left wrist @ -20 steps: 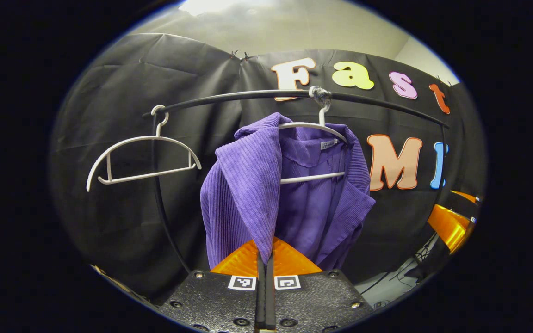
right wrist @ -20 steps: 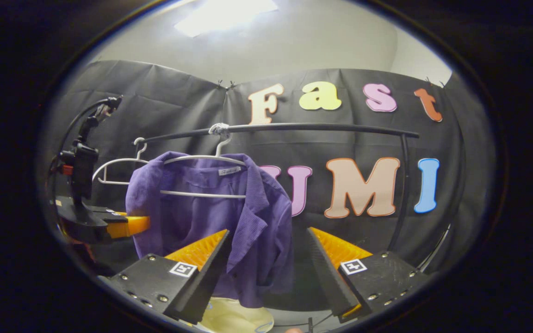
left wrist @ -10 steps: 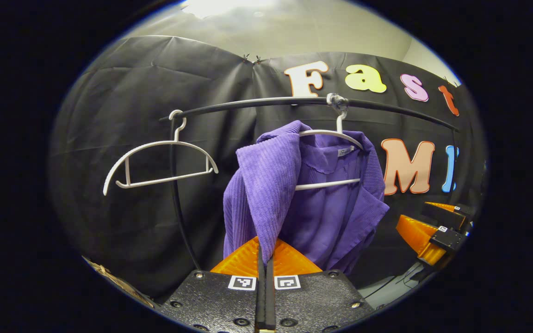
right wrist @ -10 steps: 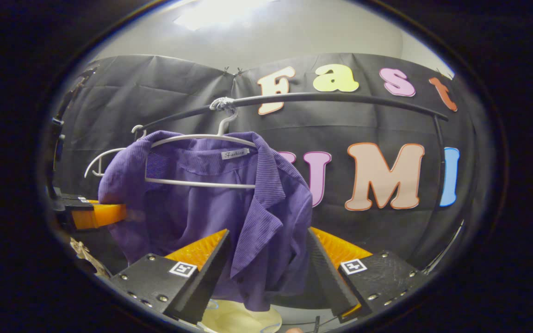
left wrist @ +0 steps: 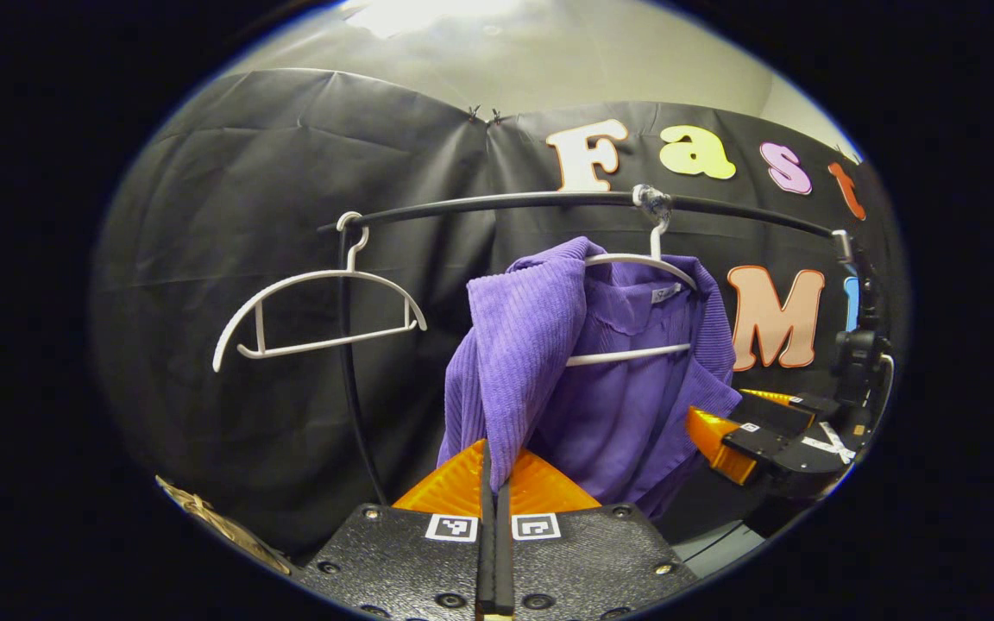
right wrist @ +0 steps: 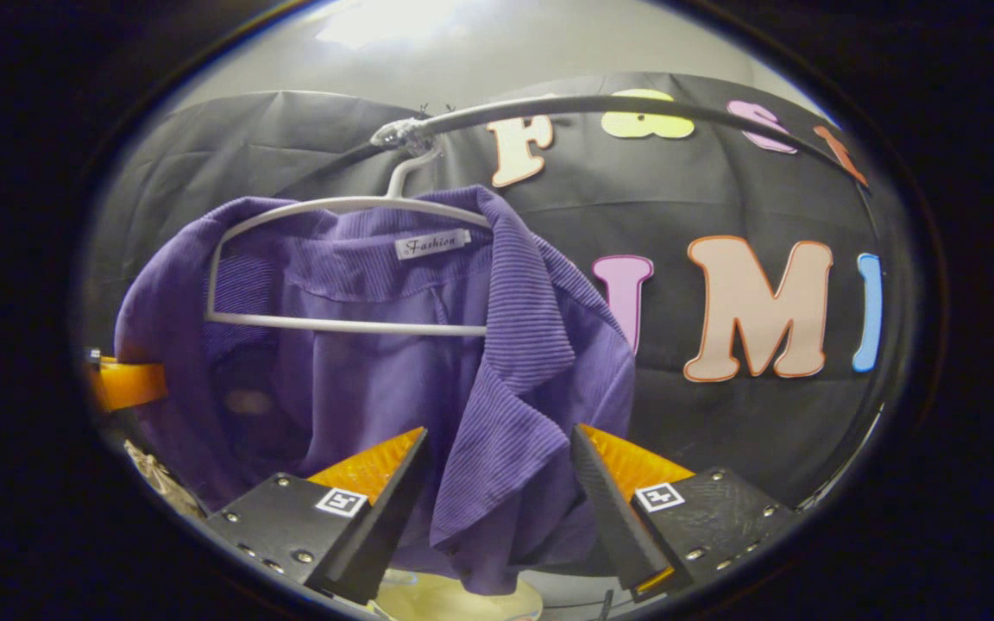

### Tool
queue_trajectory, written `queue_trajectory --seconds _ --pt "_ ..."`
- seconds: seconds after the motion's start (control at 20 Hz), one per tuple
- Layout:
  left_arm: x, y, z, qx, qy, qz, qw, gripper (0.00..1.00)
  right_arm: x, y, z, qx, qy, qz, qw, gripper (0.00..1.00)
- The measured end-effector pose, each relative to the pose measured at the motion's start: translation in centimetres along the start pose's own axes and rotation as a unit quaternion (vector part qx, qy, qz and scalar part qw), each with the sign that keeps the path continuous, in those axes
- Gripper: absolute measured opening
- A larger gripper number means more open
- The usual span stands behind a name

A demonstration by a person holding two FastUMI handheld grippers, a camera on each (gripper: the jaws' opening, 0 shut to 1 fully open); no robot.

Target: Grasp the clothes on the hanger with both hands and then place them into the laundry hamper below.

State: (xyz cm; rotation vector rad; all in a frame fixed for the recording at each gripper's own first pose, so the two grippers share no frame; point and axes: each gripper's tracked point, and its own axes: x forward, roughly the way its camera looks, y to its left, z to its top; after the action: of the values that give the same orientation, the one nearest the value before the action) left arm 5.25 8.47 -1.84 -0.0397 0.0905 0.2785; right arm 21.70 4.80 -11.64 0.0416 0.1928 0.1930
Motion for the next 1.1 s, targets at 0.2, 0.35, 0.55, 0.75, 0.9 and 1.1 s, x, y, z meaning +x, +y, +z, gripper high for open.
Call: queue_trajectory --seconds 0.2,0.35,0.55,0.75,0.9,1.1 --pt "-0.2 0.4 0.3 0.005 -0.004 0.006 1.0 0.0 2.0 0.7 -0.9 0.012 0.01 -0.001 1.0 0.94" --pt "-0.3 0.5 0.5 0.011 -0.006 0.007 1.0 0.01 2.9 0.4 -1.6 0.01 0.021 -0.015 1.0 0.74" --pt "-0.4 0.6 0.5 0.013 -0.006 0.008 1.0 0.0 2.4 -0.5 -2.6 0.025 0.064 -0.037 0.997 0.39" --pt "-0.7 1.3 1.0 0.012 -0.013 0.016 1.0 0.0 2.8 -2.7 -3.1 0.056 0.075 -0.078 0.993 0.1" --pt "-1.1 2.1 2.1 0.005 -0.028 0.029 0.999 0.0 2.2 -4.3 -1.8 0.047 0.061 -0.104 0.992 0.1" --pt "-1.4 3.5 3.8 0.0 -0.05 0.048 0.998 0.0 1.7 -6.5 0.0 0.034 0.037 -0.129 0.99 0.1"
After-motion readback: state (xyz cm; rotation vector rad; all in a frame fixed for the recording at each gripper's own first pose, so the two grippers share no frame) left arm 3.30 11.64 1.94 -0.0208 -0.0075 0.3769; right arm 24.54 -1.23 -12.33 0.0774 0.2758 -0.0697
